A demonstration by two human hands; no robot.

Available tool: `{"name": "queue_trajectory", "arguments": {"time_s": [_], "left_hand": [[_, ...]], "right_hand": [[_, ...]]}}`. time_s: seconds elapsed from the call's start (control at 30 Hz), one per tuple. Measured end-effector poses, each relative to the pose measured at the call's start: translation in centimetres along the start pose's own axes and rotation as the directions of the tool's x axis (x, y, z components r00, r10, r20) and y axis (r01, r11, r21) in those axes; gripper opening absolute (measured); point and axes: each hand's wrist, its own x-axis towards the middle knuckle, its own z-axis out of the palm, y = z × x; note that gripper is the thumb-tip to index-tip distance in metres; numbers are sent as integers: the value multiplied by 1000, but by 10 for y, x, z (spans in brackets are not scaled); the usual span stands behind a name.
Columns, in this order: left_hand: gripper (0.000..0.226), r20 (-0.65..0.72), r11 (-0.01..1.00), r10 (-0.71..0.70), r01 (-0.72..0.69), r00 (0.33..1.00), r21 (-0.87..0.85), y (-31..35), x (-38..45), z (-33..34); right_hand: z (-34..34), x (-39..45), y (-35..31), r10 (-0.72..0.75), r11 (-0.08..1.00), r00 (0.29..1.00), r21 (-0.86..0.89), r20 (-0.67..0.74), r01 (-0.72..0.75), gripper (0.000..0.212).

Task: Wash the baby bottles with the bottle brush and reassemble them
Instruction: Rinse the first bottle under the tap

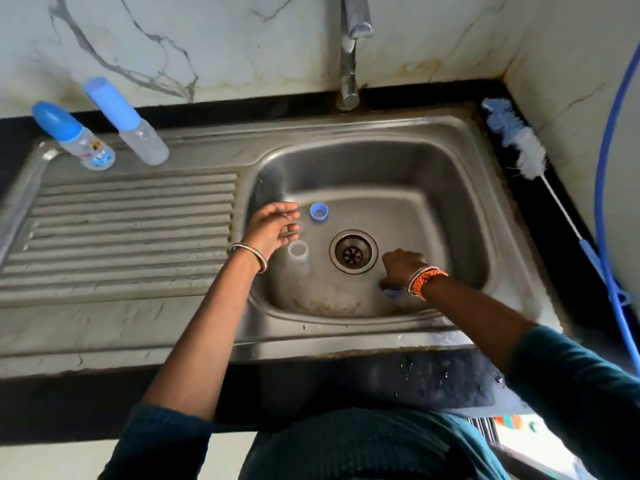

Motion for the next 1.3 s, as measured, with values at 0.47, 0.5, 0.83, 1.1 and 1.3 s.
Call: {"name": "queue_trajectory", "arguments": {"time_s": [0.47, 0.5, 0.83, 1.1, 1.3], "left_hand": [[31, -150, 996, -69, 77, 986, 50, -13, -1, -8], [36, -68, 997, -22, 28, 997, 78, -15, -1, -6], [13, 148, 998, 47, -39, 988, -58, 30, 31, 65], [16, 173, 996, 64, -53, 983, -70, 79, 72, 55], [17, 161, 996, 41, -28, 986, -81, 70, 88, 38]], "right_hand": [[-39, 33, -112, -347, 809, 879, 369, -328, 457, 48], [-47, 31, -103, -310, 773, 881, 444, -358, 453, 46], [-168, 23, 8, -127, 254, 924, 888, -361, 382, 23], [-240, 125, 6, -61, -588, 998, 809, -23, -17, 36], [-240, 149, -6, -125, -770, 991, 634, -44, -69, 16]]}}
